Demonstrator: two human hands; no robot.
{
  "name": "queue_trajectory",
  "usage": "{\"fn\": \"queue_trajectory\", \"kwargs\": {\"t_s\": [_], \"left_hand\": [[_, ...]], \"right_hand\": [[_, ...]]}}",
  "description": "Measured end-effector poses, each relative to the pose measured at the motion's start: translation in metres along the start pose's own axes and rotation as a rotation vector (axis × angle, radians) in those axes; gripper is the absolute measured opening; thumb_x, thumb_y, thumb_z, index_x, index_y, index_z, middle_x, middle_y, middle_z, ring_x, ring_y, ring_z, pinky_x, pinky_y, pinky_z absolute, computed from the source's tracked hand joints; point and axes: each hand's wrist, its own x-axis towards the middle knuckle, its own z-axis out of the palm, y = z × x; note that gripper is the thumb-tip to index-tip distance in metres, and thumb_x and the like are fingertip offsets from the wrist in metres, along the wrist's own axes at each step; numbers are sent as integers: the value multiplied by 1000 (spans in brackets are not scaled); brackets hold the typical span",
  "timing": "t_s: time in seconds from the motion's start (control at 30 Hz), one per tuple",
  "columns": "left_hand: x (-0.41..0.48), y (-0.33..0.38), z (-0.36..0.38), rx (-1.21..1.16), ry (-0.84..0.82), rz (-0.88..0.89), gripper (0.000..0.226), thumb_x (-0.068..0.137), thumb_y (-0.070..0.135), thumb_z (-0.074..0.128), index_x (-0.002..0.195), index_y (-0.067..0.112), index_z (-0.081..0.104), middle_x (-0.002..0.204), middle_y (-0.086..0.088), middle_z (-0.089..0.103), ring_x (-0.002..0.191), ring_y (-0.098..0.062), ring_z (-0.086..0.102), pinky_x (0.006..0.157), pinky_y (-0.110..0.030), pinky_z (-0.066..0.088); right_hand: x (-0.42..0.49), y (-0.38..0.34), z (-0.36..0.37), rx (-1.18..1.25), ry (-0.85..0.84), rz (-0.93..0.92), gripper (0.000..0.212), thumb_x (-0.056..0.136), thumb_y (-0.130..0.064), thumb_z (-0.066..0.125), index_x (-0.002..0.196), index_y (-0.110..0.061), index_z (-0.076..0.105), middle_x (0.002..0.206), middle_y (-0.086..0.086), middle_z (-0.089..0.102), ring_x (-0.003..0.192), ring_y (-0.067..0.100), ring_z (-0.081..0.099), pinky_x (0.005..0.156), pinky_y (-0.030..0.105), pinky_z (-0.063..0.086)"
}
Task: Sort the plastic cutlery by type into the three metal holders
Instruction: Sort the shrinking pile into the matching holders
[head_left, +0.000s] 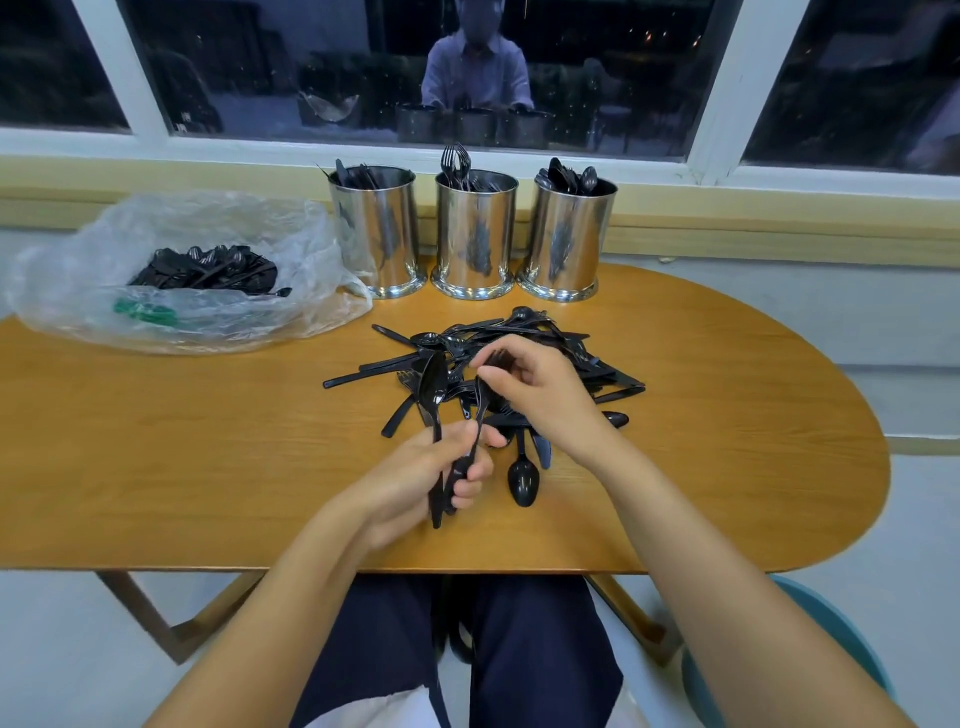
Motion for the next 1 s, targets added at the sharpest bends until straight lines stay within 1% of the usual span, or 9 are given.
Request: {"fn": "queue_trajectory", "kwargs": {"t_s": [0.07,0.13,0.27,0.4,0.57,0.73,0.87,0.93,1.0], "left_hand": [[-2,-1,1,104,-7,-2,34,104,33,41,115,7,60,73,-1,56,62,-12,48,62,-25,44],[-1,-3,1,117,17,-1,31,103,30,41,110,7,61,77,-2,60,63,-12,52,63,-27,47],[1,-4,-14,-146,185,15,25,106,20,36,105,5,57,64,3,44,47,-5,33,43,-17,33],[-1,-3,-34,-277,290,47,24,106,20,36,112,6,54,60,4,40,43,-3,31,39,-16,30],[0,-4,-40,-360,306,58,22,106,20,36,108,7,54,61,3,39,42,-3,30,38,-16,29],[-1,-6,-38,-381,329,49,22,105,20,38,108,6,55,60,3,39,41,-3,30,38,-16,28],[-6,-5,-40,-397,345,55,26,93,30,54,106,8,57,59,5,37,42,-2,29,39,-15,26],[-8,-2,-38,-366,345,37,38,82,39,63,106,10,57,60,6,37,43,-2,29,41,-15,25],[-7,-1,-35,-348,312,16,55,71,48,73,108,12,56,61,6,37,45,-3,28,42,-16,25]], "right_hand": [[-2,1,4,-9,-10,-33,9,94,-15,61,98,-17,69,86,5,67,77,31,58,72,44,50],[-3,2,8,-23,-9,-47,13,93,-15,62,103,-20,69,88,-1,68,75,22,61,73,36,52],[-14,19,0,-55,76,-19,24,93,-7,60,113,-19,66,88,-11,63,72,-1,56,71,13,45],[-37,50,-20,-323,-73,50,34,91,0,60,110,-27,67,95,-18,59,76,2,55,74,16,44],[-50,59,-21,-503,-353,-17,49,92,2,54,120,-37,63,120,-26,49,108,-2,37,93,15,31],[-40,49,-10,-632,-398,-205,31,94,-9,55,113,-29,68,118,-17,58,106,3,43,87,32,47],[-25,37,-1,-388,-148,-256,28,93,-4,51,111,-16,69,109,-10,56,103,2,52,90,23,46],[-16,18,-3,-124,71,-227,24,94,-2,53,110,-14,67,98,-11,58,88,1,57,79,19,48],[-6,-5,-8,139,156,-135,18,96,-4,53,109,-15,60,87,-8,62,73,4,58,67,21,49]]}}
